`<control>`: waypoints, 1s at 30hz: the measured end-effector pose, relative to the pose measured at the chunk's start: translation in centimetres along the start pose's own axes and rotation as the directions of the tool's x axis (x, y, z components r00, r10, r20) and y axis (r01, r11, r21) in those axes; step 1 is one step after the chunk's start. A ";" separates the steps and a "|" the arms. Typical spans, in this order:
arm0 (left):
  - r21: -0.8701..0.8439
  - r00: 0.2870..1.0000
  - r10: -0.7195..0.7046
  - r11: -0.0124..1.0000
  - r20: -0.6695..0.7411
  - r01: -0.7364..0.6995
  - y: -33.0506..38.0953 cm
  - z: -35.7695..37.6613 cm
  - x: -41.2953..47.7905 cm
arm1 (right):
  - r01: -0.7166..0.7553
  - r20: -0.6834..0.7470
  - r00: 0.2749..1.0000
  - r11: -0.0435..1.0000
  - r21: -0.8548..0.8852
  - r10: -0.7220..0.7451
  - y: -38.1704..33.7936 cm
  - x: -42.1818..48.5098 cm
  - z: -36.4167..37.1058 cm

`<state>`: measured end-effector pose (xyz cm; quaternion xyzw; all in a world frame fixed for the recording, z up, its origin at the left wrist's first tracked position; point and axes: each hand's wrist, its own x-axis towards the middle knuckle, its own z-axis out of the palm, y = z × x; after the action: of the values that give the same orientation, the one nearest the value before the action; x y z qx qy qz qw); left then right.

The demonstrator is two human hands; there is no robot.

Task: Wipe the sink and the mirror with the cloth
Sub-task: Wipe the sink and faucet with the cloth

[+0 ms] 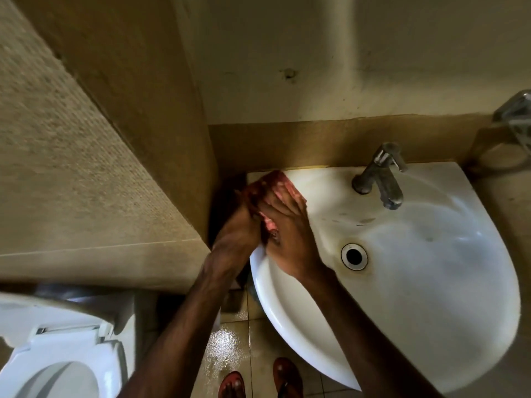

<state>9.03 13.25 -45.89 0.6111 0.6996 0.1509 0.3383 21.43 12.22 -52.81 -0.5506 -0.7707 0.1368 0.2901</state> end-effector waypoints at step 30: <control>-0.046 0.997 -0.003 0.999 0.075 0.006 0.9 0.4 1.5 | -0.040 0.040 0.998 0.999 0.026 0.039 1.5 -4.6 -2.1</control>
<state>9.97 14.81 -46.01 0.6067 0.6840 0.1431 0.3788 24.87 8.28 -53.34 -0.5589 -0.7634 0.1633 0.2794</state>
